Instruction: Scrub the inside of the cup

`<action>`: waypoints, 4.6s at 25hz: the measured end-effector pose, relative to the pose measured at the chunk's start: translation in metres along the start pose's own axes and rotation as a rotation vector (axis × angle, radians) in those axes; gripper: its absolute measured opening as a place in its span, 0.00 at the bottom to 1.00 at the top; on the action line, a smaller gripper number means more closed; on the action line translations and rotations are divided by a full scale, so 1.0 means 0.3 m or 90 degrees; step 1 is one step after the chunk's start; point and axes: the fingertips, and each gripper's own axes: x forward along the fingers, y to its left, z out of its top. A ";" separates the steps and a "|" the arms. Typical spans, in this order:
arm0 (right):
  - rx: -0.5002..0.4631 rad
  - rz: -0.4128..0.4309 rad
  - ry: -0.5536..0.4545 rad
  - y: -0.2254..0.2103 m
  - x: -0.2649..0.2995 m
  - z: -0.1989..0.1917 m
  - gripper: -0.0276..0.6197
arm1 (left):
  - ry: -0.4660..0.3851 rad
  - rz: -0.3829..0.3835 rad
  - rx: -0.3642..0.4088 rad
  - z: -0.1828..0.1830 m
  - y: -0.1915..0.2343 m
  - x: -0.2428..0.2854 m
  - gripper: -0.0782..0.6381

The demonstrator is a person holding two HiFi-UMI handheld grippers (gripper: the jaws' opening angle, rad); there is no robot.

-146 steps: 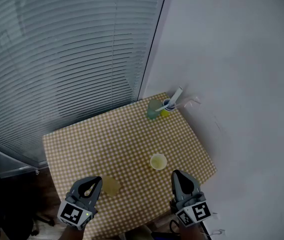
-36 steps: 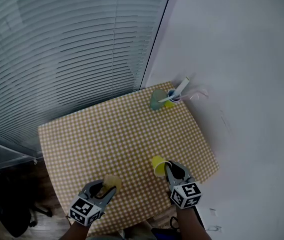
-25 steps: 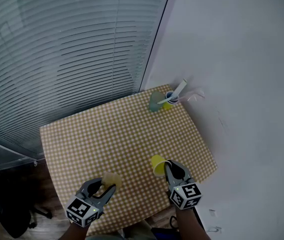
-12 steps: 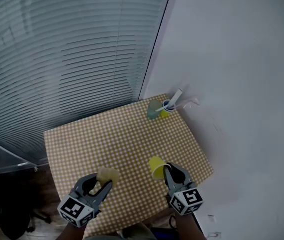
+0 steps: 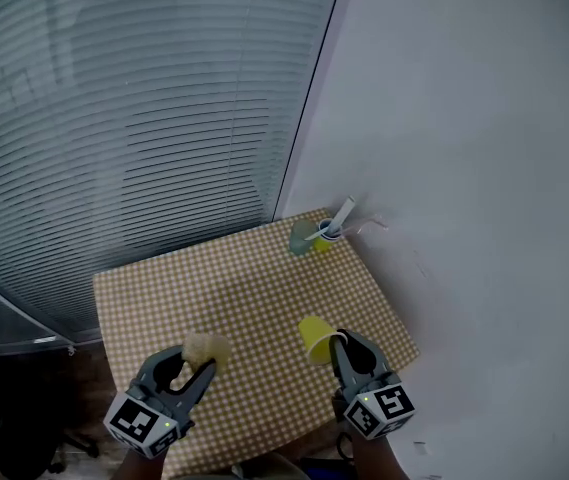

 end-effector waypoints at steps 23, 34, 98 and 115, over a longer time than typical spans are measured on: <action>0.012 0.046 -0.088 0.126 -0.076 0.252 0.09 | -0.098 -0.039 0.060 0.295 -0.089 -0.064 0.31; 0.014 0.081 -0.104 0.197 -0.083 0.296 0.09 | -0.105 -0.088 0.081 0.329 -0.174 -0.029 0.30; -0.225 0.181 -0.069 0.474 -0.079 0.300 0.08 | 0.061 -0.180 0.143 0.228 -0.238 -0.012 0.30; -0.269 0.163 -0.048 0.437 -0.059 0.262 0.08 | 0.095 -0.240 0.177 0.219 -0.343 -0.032 0.30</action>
